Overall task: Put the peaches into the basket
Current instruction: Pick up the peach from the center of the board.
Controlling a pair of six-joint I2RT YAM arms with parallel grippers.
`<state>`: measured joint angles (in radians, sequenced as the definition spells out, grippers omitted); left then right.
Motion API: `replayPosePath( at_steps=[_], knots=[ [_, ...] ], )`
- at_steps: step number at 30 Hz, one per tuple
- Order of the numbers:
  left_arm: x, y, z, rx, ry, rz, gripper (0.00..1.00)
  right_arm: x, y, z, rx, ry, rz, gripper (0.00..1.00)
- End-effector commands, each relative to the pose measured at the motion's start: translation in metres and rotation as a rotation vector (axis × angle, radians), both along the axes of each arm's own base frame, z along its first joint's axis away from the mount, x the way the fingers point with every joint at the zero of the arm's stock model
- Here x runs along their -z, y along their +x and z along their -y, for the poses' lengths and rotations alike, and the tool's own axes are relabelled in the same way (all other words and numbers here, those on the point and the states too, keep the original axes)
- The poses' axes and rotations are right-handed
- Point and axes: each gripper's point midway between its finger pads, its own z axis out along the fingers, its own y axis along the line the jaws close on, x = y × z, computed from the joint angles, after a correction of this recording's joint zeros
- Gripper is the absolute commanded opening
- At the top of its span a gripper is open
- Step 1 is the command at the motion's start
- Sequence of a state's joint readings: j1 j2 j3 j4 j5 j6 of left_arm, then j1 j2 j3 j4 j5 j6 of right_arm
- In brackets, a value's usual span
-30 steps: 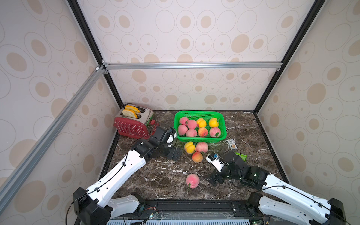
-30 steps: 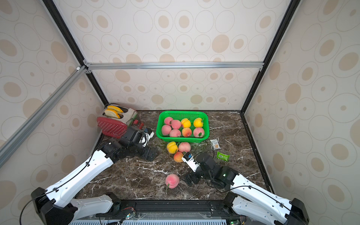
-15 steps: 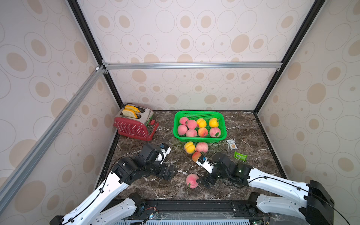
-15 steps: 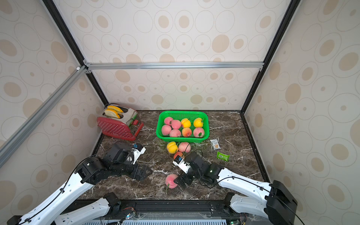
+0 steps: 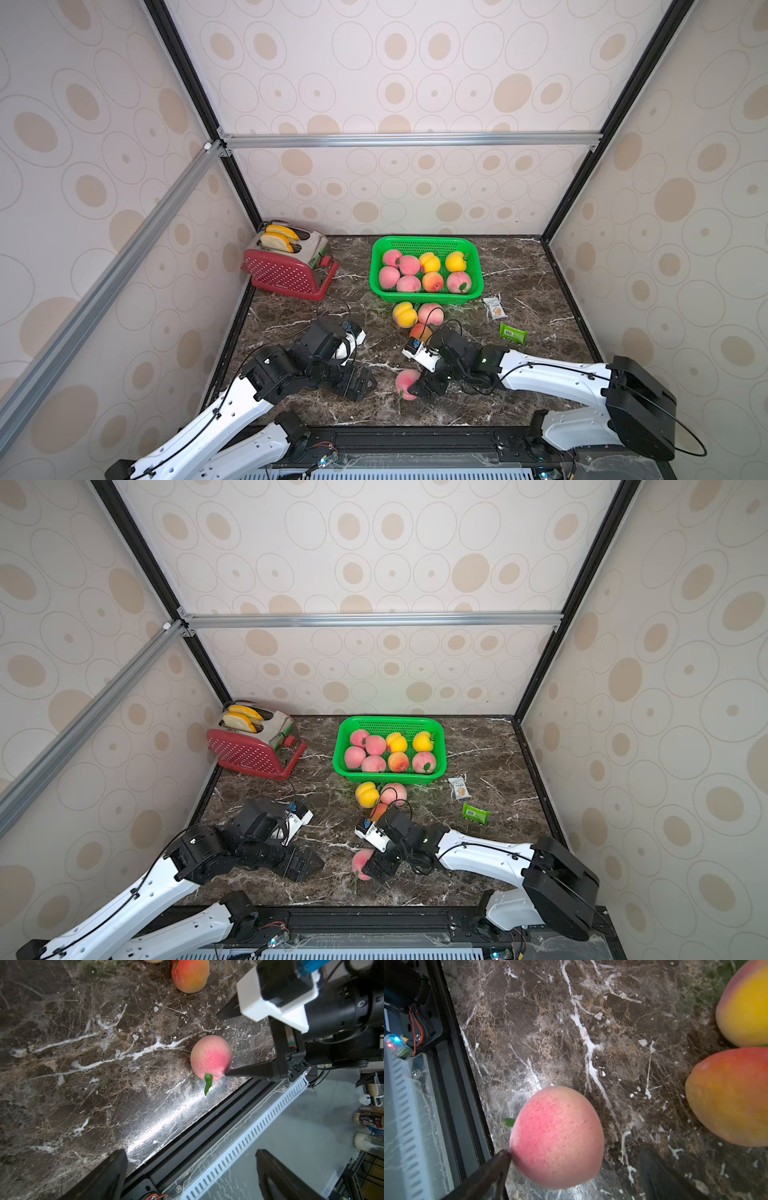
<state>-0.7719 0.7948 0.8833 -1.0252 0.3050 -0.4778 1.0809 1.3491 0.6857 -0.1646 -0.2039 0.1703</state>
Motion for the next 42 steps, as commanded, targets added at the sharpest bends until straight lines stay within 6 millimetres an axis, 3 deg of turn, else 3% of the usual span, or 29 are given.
replayPosePath(
  at_steps=[1,7,15,33,42],
  knots=[
    [-0.01,0.004,0.004,-0.01,-0.028,0.031,0.99,-0.004,0.0,-0.013,-0.026,0.016,0.014,1.0],
    [-0.011,0.007,0.004,-0.012,-0.023,0.04,0.99,0.009,-0.005,-0.02,-0.049,-0.01,-0.008,1.0],
    [-0.01,0.009,0.004,-0.023,-0.023,0.047,0.99,0.011,-0.005,-0.028,-0.056,-0.011,-0.009,1.0],
    [-0.02,0.013,0.009,-0.034,-0.058,0.065,0.99,0.024,-0.007,-0.015,-0.035,-0.055,-0.014,1.0],
    [-0.022,0.016,0.01,-0.045,-0.066,0.072,0.99,0.026,-0.01,-0.011,-0.041,-0.064,-0.02,0.95]
  ],
)
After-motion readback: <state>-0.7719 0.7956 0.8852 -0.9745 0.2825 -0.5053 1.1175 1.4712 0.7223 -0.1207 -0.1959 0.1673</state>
